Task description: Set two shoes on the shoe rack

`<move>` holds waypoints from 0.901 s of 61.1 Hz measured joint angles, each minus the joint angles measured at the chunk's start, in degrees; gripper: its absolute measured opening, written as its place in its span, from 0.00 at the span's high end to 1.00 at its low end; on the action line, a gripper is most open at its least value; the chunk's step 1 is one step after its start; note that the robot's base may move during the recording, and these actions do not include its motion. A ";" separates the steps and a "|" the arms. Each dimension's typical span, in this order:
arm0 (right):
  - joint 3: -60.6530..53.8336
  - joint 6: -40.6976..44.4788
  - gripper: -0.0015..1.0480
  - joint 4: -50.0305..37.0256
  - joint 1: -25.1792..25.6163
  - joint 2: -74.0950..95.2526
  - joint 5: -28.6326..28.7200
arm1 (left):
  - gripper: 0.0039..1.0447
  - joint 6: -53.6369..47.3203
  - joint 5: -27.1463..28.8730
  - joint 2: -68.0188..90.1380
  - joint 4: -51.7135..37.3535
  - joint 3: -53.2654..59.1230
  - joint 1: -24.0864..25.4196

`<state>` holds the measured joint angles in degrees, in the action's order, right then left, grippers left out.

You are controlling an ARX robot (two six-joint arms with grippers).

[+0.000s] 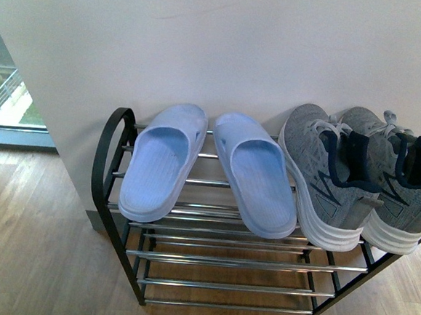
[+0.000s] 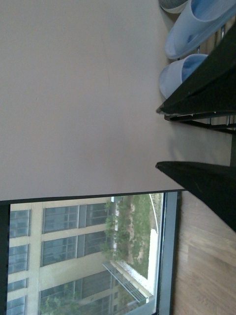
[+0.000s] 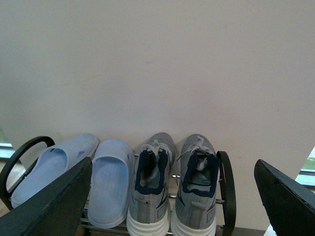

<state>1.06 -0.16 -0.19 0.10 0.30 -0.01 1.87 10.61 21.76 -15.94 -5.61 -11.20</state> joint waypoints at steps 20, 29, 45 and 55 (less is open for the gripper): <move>0.00 0.00 0.09 0.00 0.00 0.00 0.00 | 0.99 -1.25 -10.01 -6.25 3.69 2.45 9.92; 0.00 0.00 0.09 0.00 0.00 0.00 0.00 | 0.99 -1.25 -10.62 -8.26 4.92 3.02 10.88; 0.00 0.00 0.09 0.00 0.00 -0.02 0.04 | 0.99 -1.29 -10.60 -14.47 9.51 4.79 11.02; 0.00 0.00 0.09 0.00 0.00 -0.02 0.00 | 0.99 -1.29 -10.60 -20.70 15.67 4.79 11.02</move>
<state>1.06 -0.16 -0.19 0.10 0.27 -0.01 0.58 0.01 1.06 -0.27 -0.82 -0.19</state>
